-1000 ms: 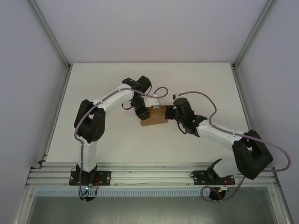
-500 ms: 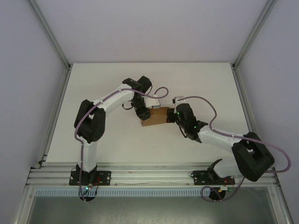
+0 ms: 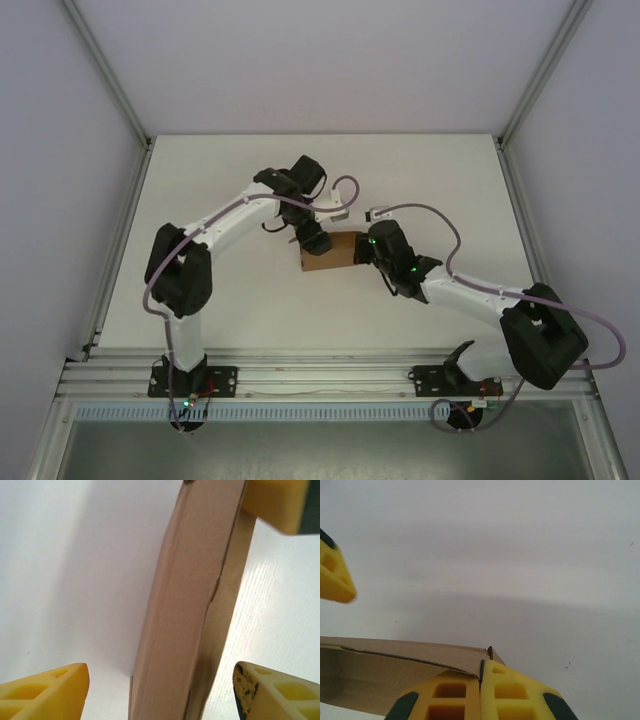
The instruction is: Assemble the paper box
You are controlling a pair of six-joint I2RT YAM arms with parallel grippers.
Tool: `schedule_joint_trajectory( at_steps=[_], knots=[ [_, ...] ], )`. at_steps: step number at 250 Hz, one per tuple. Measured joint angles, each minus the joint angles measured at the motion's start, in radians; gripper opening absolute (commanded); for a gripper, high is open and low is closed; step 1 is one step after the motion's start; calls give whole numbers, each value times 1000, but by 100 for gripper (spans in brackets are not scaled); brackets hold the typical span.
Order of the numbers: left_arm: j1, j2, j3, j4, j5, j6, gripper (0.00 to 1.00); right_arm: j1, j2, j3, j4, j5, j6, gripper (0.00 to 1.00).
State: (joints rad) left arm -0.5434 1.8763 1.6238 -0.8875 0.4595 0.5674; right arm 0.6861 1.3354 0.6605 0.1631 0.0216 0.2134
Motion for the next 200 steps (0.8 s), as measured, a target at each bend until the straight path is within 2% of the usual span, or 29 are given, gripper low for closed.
schedule_joint_trajectory(
  at_steps=[21, 65, 81, 92, 165, 200],
  knots=[
    [0, -53, -27, 26, -30, -39, 74, 10, 0, 6, -17, 21, 12, 0],
    [0, -170, -149, 78, -151, -149, 47, 16, 0, 24, -53, 40, 38, 0],
    [0, -202, -195, 84, -186, -185, 45, 18, 0, 36, -76, 42, 43, 0],
    [0, -214, -221, 88, -207, -206, 39, 21, 0, 45, -93, 43, 46, 0],
    [0, -220, -272, 122, -239, -288, 0, 29, 18, 89, -158, 51, 56, 0],
    [0, -220, -272, 130, -240, -334, 0, 36, 36, 115, -183, 75, 60, 0]
  ],
)
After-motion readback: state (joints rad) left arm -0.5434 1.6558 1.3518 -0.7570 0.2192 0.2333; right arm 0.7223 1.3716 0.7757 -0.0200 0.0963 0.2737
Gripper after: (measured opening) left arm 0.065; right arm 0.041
